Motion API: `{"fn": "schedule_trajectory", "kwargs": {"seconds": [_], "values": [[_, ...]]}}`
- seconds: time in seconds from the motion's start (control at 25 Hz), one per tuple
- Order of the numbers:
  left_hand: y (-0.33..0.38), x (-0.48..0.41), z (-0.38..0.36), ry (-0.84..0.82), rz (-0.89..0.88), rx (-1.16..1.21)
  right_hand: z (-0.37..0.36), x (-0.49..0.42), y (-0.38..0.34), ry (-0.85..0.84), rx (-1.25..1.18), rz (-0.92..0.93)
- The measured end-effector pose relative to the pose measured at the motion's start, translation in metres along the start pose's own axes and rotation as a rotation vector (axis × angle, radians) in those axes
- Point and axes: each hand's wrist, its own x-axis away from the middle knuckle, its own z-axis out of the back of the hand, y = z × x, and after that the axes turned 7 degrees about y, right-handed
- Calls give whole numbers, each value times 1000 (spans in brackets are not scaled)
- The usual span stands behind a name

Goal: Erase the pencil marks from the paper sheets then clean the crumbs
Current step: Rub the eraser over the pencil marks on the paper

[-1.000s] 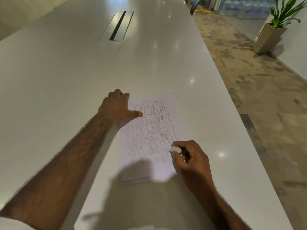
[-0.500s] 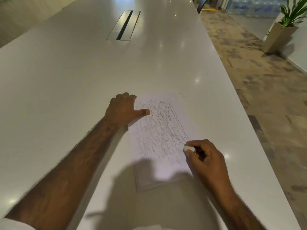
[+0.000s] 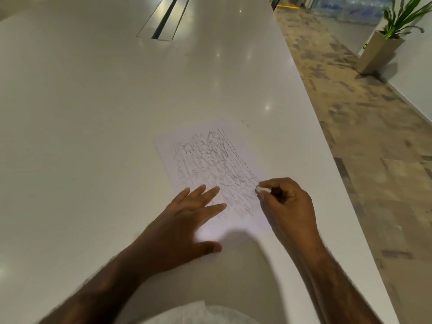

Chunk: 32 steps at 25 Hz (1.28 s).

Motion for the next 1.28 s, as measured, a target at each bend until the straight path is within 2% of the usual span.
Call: {"fn": "schedule_trajectory", "kwargs": {"seconds": [0.12, 0.2, 0.28, 0.32, 0.4, 0.44, 0.52, 0.56, 0.72, 0.84, 0.88, 1.0, 1.04, 1.12, 1.16, 1.2, 1.28], "values": [[-1, -6, -1, -14, -3, -131, 0, -10, -7, 114, 38, -44], [-1, -9, 1, -25, 7, -141, -4, -1, -13, 142, 134, 20], [0, -12, 0, -63, 15, -159, -20, 36, -19, 18, 296, 264], [0, -13, 0, -85, 21, -170, -28, 59, -22, -116, 348, 385], [0, -16, 0, -125, 45, -192, -28, 75, -23, -305, 407, 472], [-1, -17, 1, -137, 58, -196, -23, 65, -17, -268, 432, 483], [0, -16, 3, -150, 88, -205, -11, 49, -13, -77, 466, 357], [0, -16, 4, -151, 107, -214, -10, 50, -14, -40, 444, 278], [2, -17, 5, -171, 148, -237, -25, 80, -24, -237, 359, 379], [3, -16, 7, -174, 148, -216, -15, 52, -14, -16, 413, 233], [4, -15, 7, -169, 154, -214, -20, 54, -17, -13, 403, 239], [5, -16, 7, -161, 169, -214, -39, 87, -29, -210, 431, 379], [5, -16, 7, -161, 169, -204, -34, 77, -25, -205, 435, 379], [5, -16, 9, -168, 160, -176, -16, 43, -13, -2, 470, 245], [4, -15, 10, -166, 158, -169, -13, 39, -11, 45, 468, 168], [4, -14, 10, -160, 159, -168, -18, 42, -15, 38, 469, 176], [4, -15, 9, -157, 162, -177, -41, 83, -29, -154, 486, 283]]}}
